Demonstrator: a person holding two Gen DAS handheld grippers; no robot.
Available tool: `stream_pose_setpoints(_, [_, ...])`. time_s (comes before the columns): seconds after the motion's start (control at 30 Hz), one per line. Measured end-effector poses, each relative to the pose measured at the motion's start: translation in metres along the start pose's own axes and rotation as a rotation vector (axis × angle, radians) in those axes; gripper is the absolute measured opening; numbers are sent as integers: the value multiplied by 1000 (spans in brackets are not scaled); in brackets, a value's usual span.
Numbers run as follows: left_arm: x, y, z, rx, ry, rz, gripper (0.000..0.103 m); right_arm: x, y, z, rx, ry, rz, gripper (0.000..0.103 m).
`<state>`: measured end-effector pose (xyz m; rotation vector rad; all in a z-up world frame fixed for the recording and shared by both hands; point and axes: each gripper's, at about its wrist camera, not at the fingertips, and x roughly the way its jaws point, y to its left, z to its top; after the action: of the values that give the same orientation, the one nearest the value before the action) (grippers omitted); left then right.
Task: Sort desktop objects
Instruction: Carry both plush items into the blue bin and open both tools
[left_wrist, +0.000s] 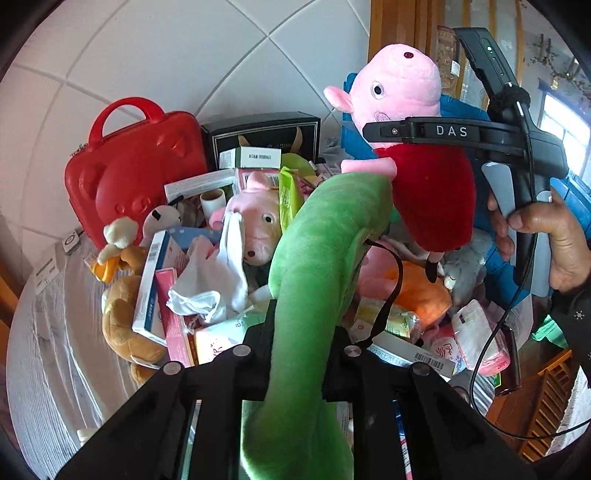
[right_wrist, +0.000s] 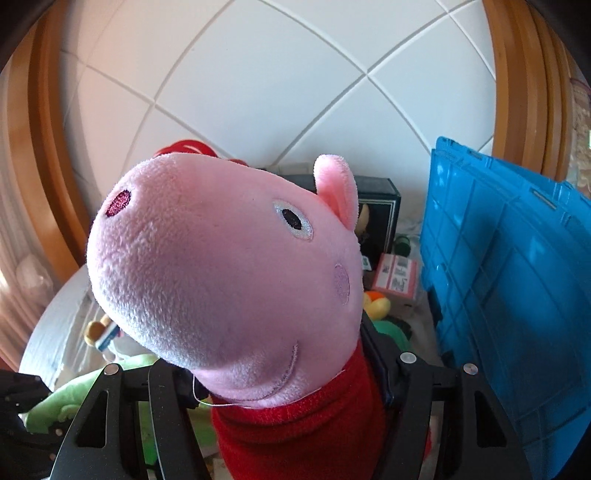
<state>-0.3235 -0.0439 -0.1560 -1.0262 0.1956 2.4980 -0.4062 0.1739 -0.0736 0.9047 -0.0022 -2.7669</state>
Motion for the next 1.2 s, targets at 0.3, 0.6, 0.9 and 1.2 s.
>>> stream_pose_setpoints(0.3, [-46, -4, 46, 86, -119, -11, 16, -90, 1, 27, 106, -189, -15, 66])
stream_pose_setpoints(0.6, [-80, -82, 122, 254, -286, -140, 16, -225, -39, 50, 163, -375, -148, 67])
stream_pose_setpoints(0.9, [-76, -223, 204, 359, -401, -294, 16, -318, -147, 61, 199, -450, -392, 69])
stream_pose_setpoints(1.2, [-35, -328, 259, 356, -379, -337, 17, -332, -251, 49, 263, -382, -505, 73])
